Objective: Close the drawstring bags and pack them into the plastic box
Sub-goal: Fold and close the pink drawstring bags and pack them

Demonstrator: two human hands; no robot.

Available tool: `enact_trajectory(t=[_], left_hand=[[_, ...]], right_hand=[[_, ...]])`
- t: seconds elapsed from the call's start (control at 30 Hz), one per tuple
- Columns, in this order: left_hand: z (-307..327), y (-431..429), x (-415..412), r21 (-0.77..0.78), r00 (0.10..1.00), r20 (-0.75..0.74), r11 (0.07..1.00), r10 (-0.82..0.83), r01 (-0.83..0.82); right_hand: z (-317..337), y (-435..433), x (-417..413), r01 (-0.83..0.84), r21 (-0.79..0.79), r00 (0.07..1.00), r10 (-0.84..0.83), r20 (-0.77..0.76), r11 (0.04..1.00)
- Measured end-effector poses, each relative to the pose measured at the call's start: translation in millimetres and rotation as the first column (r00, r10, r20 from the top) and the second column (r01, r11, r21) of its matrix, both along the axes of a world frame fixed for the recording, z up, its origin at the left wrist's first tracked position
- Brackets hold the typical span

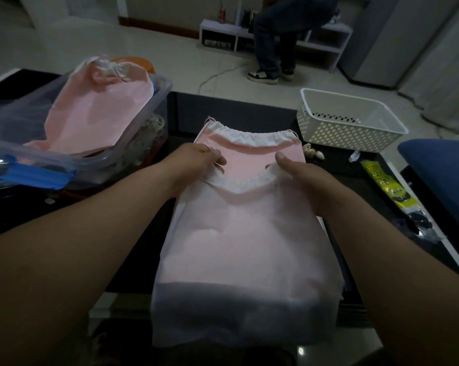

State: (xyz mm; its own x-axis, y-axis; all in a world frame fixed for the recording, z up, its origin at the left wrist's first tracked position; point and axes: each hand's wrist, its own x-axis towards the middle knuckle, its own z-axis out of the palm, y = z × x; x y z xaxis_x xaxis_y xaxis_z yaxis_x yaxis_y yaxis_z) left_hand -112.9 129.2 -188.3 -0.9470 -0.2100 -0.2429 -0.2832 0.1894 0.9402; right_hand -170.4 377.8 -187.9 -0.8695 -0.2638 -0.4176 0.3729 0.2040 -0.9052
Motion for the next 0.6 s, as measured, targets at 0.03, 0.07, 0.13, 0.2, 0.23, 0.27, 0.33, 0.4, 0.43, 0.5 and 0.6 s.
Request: enact_trajectory(t=[0.03, 0.07, 0.13, 0.2, 0.23, 0.27, 0.33, 0.4, 0.43, 0.5, 0.6], left_hand=[[-1.4, 0.8, 0.8, -0.014, 1.0, -0.011, 1.0, -0.006, 0.006], [-3.7, 1.2, 0.4, -0.009, 1.0, -0.02, 1.0, -0.018, 0.018], [-4.7, 2.7, -1.4, 0.033, 0.998, -0.032, 0.998, -0.046, 0.047], [0.1, 4.1, -1.8, 0.056, 0.999, -0.035, 0.997, -0.041, 0.043], [3.5, 4.4, -1.6, 0.071, 0.999, -0.03, 0.997, -0.027, 0.029], [5.8, 3.8, -1.9, 0.106, 1.0, -0.024, 0.994, 0.001, 0.002], [7.5, -0.8, -5.5, 0.264, 0.995, 0.017, 0.96, 0.095, -0.097], [8.5, -3.0, -6.3, 0.485, 0.985, 0.097, 0.857, 0.146, -0.174], [8.5, -3.2, -6.5, 0.567, 0.984, 0.118, 0.804, 0.136, -0.179], [9.4, -1.1, -6.1, 0.685, 0.987, 0.127, 0.711, 0.1, -0.16], [11.4, -3.8, -4.3, 0.751, 0.986, 0.143, 0.638, 0.091, -0.168]], right_hand=[[0.5, -0.4, -0.8, 0.001, -0.005, 1.0, -0.001, 0.004, 1.0], [1.7, -0.3, -0.8, -0.003, -0.005, 1.0, 0.003, 0.002, 1.0], [5.2, 1.0, -0.2, 0.006, -0.027, 1.0, -0.006, -0.009, 1.0], [8.0, 2.3, -0.1, 0.035, -0.081, 0.999, -0.036, -0.016, 0.996], [8.1, 3.0, -0.8, 0.055, -0.115, 0.998, -0.058, -0.017, 0.992], [9.5, 2.7, -0.7, 0.078, -0.143, 0.997, -0.081, -0.011, 0.987], [11.1, 2.6, -2.0, 0.131, -0.2, 0.991, -0.127, 0.034, 0.971], [11.9, 3.0, -2.0, 0.216, -0.282, 0.974, -0.188, 0.122, 0.935], [13.1, 3.6, -1.7, 0.249, -0.322, 0.965, -0.207, 0.159, 0.913], [15.1, 5.0, -1.5, 0.305, -0.366, 0.948, -0.243, 0.208, 0.879], [17.0, 7.3, -1.1, 0.353, -0.341, 0.925, -0.272, 0.265, 0.871]])
